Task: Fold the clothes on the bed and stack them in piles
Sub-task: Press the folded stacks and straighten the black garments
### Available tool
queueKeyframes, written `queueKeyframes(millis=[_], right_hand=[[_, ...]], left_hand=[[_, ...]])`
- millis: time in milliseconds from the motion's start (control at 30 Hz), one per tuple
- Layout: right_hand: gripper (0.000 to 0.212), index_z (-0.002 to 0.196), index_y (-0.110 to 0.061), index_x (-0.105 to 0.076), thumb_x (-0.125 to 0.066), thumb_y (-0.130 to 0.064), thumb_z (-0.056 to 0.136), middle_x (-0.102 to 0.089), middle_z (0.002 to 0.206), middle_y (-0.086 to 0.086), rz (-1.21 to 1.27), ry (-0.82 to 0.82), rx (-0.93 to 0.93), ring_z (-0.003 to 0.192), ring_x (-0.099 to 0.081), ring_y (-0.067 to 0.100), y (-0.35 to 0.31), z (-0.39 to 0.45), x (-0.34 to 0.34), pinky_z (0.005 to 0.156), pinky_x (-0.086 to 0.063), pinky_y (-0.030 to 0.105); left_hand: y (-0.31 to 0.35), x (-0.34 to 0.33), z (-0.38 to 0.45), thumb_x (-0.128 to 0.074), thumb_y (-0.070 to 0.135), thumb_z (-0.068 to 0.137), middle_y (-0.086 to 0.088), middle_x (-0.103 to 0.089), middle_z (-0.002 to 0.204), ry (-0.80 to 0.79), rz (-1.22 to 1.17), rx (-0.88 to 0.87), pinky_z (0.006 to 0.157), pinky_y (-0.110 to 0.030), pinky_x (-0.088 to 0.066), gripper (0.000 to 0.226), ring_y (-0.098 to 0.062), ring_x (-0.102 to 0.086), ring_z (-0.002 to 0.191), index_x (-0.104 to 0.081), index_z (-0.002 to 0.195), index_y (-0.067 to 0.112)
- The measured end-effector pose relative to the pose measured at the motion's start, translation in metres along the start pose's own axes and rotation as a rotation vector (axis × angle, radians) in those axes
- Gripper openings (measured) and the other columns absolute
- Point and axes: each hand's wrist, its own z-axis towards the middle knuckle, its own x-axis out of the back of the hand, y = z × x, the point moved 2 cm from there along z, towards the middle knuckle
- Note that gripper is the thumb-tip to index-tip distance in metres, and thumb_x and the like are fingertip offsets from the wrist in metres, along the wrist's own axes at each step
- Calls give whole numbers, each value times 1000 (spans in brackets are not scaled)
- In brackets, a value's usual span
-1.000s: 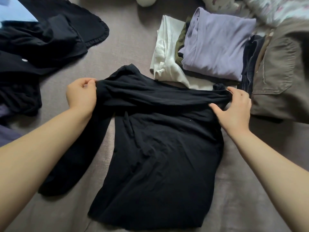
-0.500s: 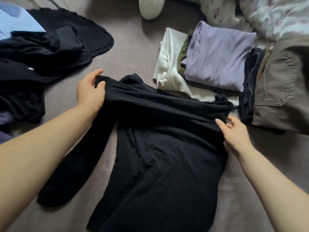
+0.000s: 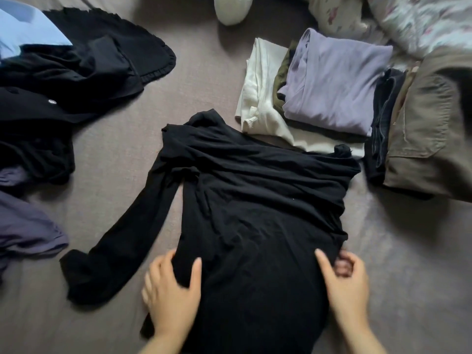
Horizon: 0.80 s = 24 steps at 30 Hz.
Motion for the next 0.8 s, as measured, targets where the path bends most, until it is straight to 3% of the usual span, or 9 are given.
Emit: queueKeyframes(millis=[100,200,267,367,433,600,700,767,800], right_hand=[[62,89,-9,-62,-85,-47,46,-68,71,0,101,-158,-151,74,-66,22,43,-46,4,67,-49,20],[78,86,-9,-68,-93,-52,27,-75,79,-1,291,-362,-252,68,-68,0,66,-67,9,61,-50,7],[57,96,-2,-68,-95,-20,49,-75,91,11,440,-447,-359,73,-70,5,73,-77,16,65,-55,13],[64,112,2,-63,-86,-11,53,-73,99,14,697,-510,-515,87,-71,23,73,-90,22,74,-58,30],[46,117,-1,-60,-66,-1,71,-73,101,12,773,-498,-538,87,-71,21,70,-95,28,71,-58,30],[65,105,-7,-66,-88,-35,50,-74,99,5,438,-640,-378,94,-69,18,74,-100,42,74,-56,27],[75,69,-6,-58,-84,-68,36,-60,67,-7,-3,-739,-186,63,-55,3,76,-102,58,60,-40,16],[77,74,-2,-65,-80,-72,45,-62,73,-4,-128,-762,-83,67,-57,7,87,-100,65,63,-42,19],[65,82,-5,-71,-81,-63,55,-68,86,-4,-100,-724,-53,76,-64,8,90,-100,69,68,-46,16]], left_hand=[[-29,-4,-38,-42,68,70,-11,-61,108,-18,-9,121,92,-52,-39,71,-38,-53,106,-59,107,10],[-37,3,-38,-59,53,85,1,-63,89,-104,-94,238,87,-46,-46,34,-31,-59,94,-58,90,20],[-43,9,-34,-60,39,89,3,-64,78,-159,-170,254,78,-42,-49,18,-27,-61,81,-57,79,24],[-51,17,-30,-62,23,92,1,-65,72,-171,-310,214,67,-28,-47,18,-23,-62,74,-61,75,17],[-57,22,-30,-63,19,91,0,-67,74,-213,-384,226,63,-17,-44,15,-19,-62,75,-63,78,12],[-77,30,-39,-68,22,88,2,-74,86,-385,-521,318,76,-31,-52,9,-14,-68,83,-68,93,15],[-84,33,-49,-64,20,91,0,-73,93,-408,-589,365,84,-37,-53,6,-15,-68,89,-67,95,17],[-90,33,-51,-62,19,92,-1,-70,97,-366,-669,434,83,-36,-52,5,-17,-66,92,-65,94,17],[-93,33,-52,-61,20,93,-2,-69,99,-343,-707,467,80,-34,-52,5,-17,-65,93,-65,95,18]])
